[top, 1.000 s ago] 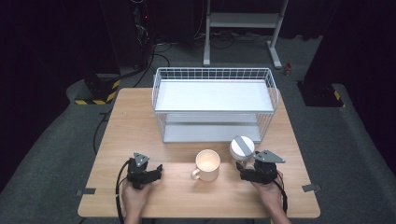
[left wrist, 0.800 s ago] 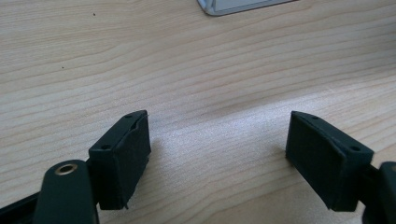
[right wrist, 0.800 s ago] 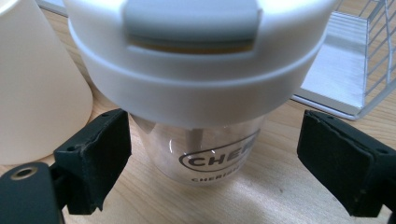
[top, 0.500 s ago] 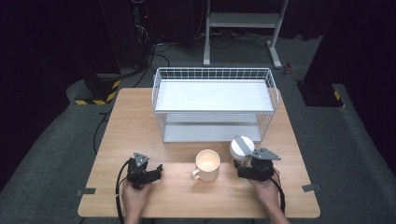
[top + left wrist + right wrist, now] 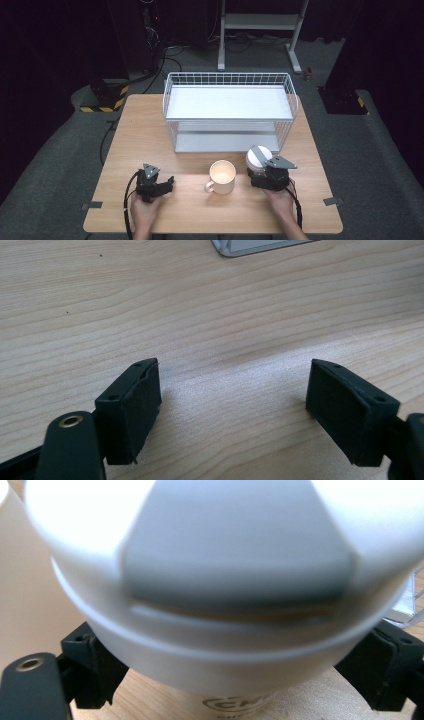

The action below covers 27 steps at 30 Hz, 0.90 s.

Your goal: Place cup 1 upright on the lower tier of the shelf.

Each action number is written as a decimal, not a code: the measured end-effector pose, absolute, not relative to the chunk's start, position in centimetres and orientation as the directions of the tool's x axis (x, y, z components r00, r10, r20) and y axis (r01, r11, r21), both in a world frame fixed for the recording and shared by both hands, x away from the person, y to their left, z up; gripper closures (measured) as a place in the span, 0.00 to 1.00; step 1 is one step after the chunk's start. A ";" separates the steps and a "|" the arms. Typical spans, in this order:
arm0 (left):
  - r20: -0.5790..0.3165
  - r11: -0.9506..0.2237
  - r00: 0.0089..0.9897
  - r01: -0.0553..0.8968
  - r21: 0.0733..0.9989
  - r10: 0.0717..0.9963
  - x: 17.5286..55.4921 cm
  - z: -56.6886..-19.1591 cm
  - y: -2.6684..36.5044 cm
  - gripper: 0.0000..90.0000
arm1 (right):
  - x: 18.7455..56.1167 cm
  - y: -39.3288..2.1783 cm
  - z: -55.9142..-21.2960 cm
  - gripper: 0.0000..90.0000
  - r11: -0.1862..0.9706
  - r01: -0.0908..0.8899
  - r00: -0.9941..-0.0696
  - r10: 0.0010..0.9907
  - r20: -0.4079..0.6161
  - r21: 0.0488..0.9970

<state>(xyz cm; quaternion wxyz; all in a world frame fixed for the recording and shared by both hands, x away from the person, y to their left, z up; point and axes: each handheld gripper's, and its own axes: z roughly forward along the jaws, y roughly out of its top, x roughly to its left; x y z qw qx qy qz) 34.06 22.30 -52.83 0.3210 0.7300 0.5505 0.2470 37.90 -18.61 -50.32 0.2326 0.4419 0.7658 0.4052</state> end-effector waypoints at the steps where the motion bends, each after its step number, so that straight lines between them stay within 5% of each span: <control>1: 0.007 -0.188 0.272 0.645 0.740 0.962 34.1 -52.8 22.3 0.25 | 37.9 -18.6 -50.3 0.13 0.283 0.487 -0.502 0.865 0.000 0.827; 8: 0.007 -0.187 0.272 0.645 0.741 0.962 34.1 -52.8 22.3 0.25 | 37.9 -18.4 -50.4 0.20 0.268 0.469 -0.503 0.864 0.005 0.841; 27: 0.007 -0.187 0.271 0.645 0.741 0.962 34.1 -52.8 22.3 0.25 | 38.3 -18.4 -50.6 0.21 0.272 0.448 -0.496 0.868 -0.016 0.852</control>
